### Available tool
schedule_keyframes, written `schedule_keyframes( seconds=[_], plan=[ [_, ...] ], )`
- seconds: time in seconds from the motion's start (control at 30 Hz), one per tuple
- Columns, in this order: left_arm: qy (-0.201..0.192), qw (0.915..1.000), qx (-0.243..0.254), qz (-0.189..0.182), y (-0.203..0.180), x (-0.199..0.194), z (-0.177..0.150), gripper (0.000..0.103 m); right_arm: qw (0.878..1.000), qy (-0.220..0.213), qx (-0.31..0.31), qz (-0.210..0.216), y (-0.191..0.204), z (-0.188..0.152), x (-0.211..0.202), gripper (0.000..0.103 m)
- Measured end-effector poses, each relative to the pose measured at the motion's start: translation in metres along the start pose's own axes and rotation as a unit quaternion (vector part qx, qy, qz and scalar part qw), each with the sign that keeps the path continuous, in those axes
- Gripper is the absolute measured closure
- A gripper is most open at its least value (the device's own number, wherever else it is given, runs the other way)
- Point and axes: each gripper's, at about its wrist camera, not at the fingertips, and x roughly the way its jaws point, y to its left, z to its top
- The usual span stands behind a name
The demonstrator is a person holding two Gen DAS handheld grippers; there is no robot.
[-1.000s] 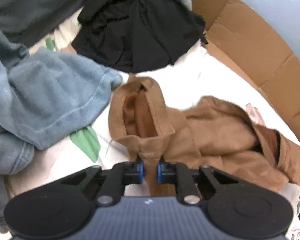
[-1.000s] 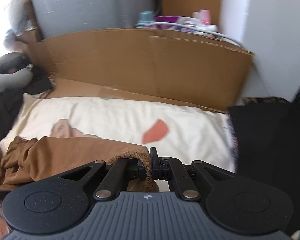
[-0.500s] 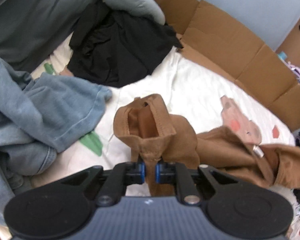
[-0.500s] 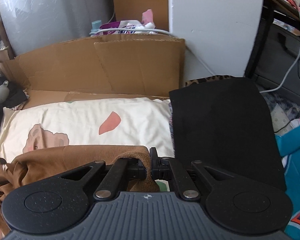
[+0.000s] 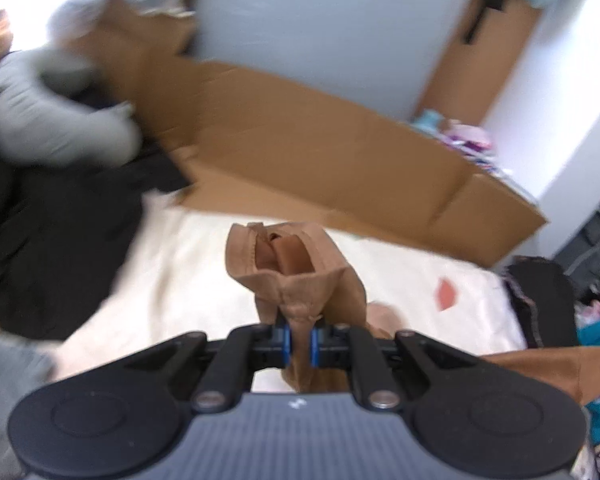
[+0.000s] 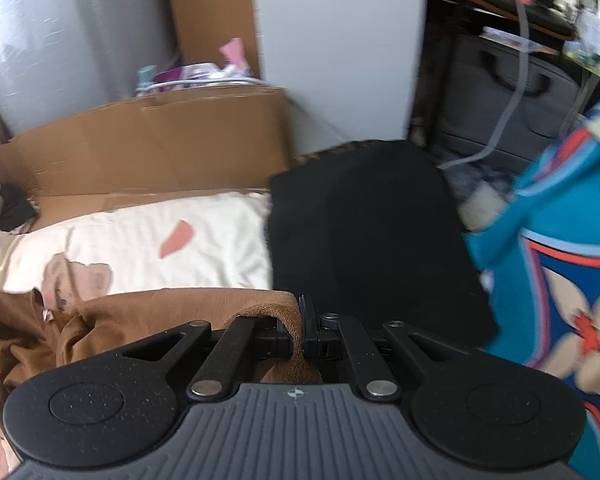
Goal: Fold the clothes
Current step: 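Carry the brown shirt onto the open sheet with both tools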
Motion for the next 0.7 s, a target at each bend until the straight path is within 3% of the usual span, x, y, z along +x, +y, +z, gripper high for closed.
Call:
schedule_keyframes(
  seconds=[0.2, 0.47, 0.57, 0.7],
  plan=[
    [-0.006, 0.9978, 0.046, -0.048, -0.055, 0.037, 0.029, 0.094, 0.999, 0.016, 0.018, -0.022, -0.029, -0.019, -0.017, 0.102],
    [0.002, 0.9891, 0.119, -0.086, -0.126, 0.087, 0.059, 0.093, 0.998, 0.041, 0.033, -0.025, -0.042, -0.05, -0.005, 0.102],
    [0.023, 0.9877, 0.144, -0.057, -0.133, 0.12, 0.055, 0.093, 0.997, 0.054, 0.037, -0.032, -0.046, -0.065, 0.011, 0.102],
    [0.065, 0.9857, 0.155, 0.005, -0.112, 0.152, 0.038, 0.091, 0.996, 0.064, 0.043, -0.043, -0.05, -0.086, 0.036, 0.1]
  ],
)
